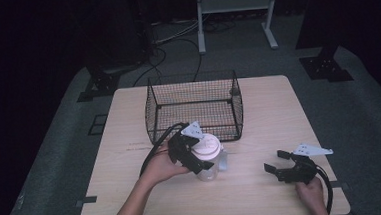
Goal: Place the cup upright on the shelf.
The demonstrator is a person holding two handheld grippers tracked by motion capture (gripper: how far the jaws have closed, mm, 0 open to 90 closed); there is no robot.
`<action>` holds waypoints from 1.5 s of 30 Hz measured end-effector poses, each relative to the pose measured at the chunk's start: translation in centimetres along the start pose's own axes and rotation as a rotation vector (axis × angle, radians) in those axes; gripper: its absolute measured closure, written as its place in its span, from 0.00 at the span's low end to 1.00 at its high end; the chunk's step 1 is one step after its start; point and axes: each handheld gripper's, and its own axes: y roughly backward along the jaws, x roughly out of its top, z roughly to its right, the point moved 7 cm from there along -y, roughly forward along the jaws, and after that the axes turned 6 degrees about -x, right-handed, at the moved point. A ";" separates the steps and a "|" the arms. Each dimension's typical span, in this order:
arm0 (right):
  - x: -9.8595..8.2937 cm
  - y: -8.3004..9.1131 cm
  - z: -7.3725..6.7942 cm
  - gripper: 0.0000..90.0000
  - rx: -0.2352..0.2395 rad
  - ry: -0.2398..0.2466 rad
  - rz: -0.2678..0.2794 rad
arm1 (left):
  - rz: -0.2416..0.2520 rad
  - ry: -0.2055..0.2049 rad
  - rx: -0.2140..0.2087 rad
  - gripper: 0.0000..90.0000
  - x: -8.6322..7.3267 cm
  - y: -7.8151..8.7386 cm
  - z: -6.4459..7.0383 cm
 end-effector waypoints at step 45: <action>0.1 0.1 0.1 0.14 0.001 -0.003 0.016 | -0.083 -0.056 0.052 0.06 6.6 4.7 0.3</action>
